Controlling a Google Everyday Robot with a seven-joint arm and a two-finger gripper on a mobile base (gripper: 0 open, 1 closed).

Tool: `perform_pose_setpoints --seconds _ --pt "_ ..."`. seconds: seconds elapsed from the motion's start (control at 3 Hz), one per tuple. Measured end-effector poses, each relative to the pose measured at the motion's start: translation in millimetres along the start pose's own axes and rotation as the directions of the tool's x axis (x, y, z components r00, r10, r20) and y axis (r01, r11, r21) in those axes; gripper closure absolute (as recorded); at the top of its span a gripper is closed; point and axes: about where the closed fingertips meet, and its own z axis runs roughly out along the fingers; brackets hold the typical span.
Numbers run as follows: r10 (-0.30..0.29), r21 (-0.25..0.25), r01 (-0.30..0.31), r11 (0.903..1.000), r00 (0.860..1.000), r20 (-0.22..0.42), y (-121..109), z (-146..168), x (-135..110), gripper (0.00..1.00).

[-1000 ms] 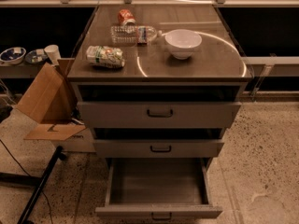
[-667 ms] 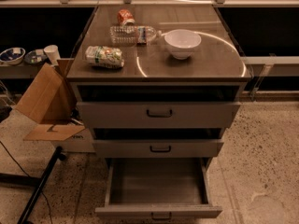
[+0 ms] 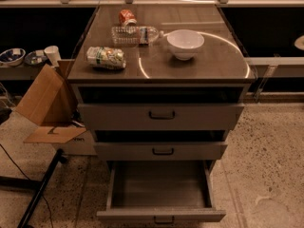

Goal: Place water bottle into bottom drawer

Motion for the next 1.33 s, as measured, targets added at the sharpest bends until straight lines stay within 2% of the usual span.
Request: perform_pose_setpoints --seconds 0.33,0.67,1.0,1.33 --pt "-0.110 -0.058 0.112 0.9920 0.993 0.040 -1 28 -49 0.00" --pt "-0.235 -0.136 0.248 0.9593 0.966 0.105 18 55 -110 0.00" --pt "-0.235 -0.137 0.247 0.9592 0.967 0.103 19 55 -109 0.00" --pt "-0.255 -0.176 0.269 0.9468 0.962 0.100 20 71 -116 0.00"
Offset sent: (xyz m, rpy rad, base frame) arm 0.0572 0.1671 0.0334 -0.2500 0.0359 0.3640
